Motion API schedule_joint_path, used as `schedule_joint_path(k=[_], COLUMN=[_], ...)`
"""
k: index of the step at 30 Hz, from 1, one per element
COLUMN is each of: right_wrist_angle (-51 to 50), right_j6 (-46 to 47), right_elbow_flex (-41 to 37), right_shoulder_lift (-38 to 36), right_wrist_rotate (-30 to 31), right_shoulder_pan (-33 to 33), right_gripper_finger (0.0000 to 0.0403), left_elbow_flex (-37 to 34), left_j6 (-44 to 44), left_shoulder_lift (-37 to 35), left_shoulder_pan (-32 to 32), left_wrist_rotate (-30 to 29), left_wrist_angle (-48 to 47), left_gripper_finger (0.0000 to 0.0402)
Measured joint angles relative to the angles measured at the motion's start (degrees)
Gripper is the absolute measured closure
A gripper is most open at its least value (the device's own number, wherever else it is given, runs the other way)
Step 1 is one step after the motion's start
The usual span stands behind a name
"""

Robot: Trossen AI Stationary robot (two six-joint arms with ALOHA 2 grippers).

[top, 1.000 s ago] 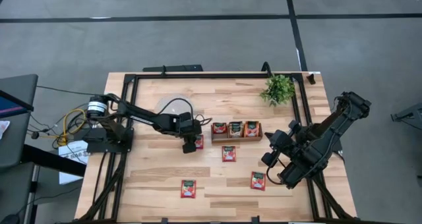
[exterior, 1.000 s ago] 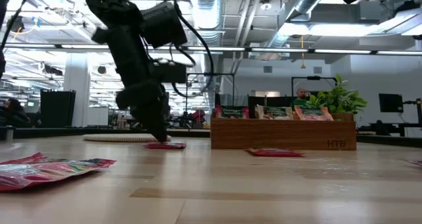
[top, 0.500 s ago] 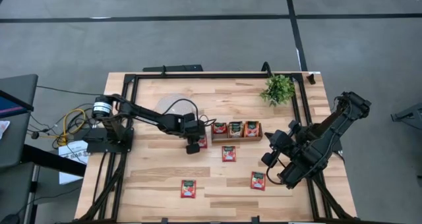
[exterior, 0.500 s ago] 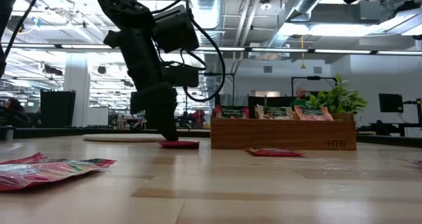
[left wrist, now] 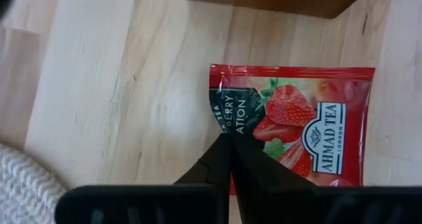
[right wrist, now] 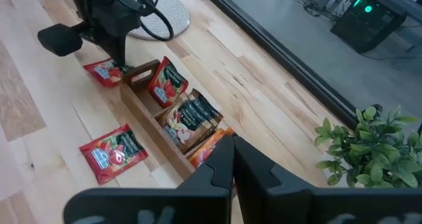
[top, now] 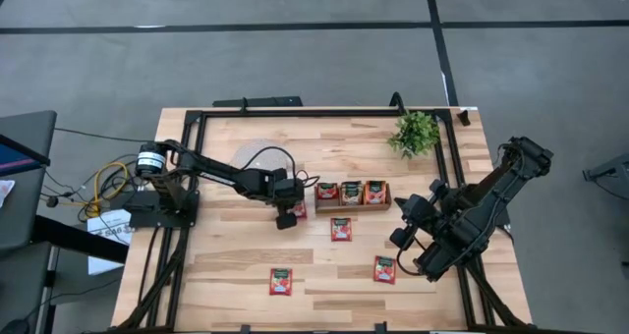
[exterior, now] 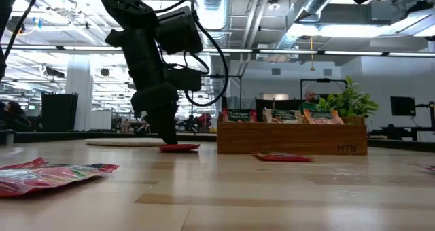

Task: Pick & Place Tea
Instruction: Put the red tea bag into the left section of the wooden organizer

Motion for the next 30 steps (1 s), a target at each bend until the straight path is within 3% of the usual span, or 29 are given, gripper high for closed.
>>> schedule_joint_path(k=[6, 16, 23, 30], right_wrist_angle=[0.22, 0.22, 0.61, 1.07], right_j6=[-0.04, -0.14, -0.11, -0.05], right_elbow_flex=[0.00, 0.00, 0.00, 0.00], right_shoulder_lift=[0.01, -0.01, -0.01, 0.01], right_wrist_rotate=[-0.01, 0.04, 0.15, 0.15], right_shoulder_pan=[0.00, 0.00, 0.00, 0.00], right_gripper_finger=[0.0403, 0.0403, 0.0403, 0.0403], left_elbow_flex=[-0.77, -0.29, 4.88, 11.64], left_j6=[-1.47, -4.24, -1.95, 3.36], left_shoulder_lift=[-5.62, -16.40, -17.47, -16.22], left_shoulder_pan=[-0.07, -1.51, -4.47, -6.75], left_wrist_rotate=[-1.88, -7.63, -17.22, -20.92], left_wrist_angle=[-5.90, -7.47, -5.58, 1.31], left_gripper_finger=[0.0401, 0.0401, 0.0401, 0.0401])
